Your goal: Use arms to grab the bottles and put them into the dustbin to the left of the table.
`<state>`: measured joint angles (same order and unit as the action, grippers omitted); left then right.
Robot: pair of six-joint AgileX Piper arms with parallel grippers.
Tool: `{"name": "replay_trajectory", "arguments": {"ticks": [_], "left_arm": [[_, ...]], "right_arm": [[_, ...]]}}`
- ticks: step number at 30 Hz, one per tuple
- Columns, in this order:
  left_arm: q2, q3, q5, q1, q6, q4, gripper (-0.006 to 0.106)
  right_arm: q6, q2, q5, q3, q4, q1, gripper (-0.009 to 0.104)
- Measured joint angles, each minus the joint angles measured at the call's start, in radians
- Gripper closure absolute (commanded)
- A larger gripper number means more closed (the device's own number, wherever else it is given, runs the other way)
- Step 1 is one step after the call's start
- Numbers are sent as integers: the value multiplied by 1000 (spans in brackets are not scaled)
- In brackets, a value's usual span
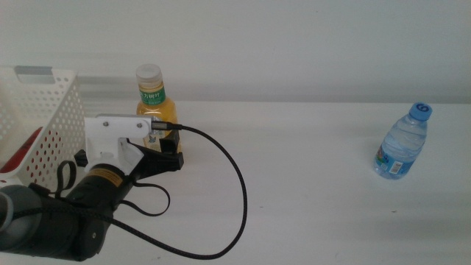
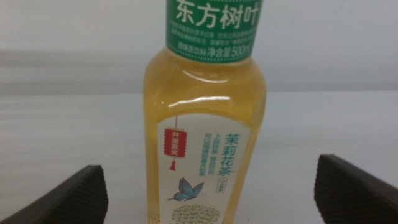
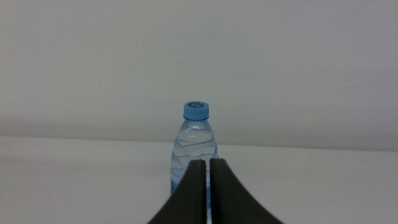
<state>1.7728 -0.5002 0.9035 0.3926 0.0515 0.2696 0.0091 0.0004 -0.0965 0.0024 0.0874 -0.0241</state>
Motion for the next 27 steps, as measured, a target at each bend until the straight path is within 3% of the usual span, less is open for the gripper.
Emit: {"name": "replay_trajectory", "arguments": {"ticks": [27], "left_arm": [[186, -33, 192, 0, 35, 15, 12]], "right_arm": [[0, 0, 0, 0, 0, 0, 97]]}}
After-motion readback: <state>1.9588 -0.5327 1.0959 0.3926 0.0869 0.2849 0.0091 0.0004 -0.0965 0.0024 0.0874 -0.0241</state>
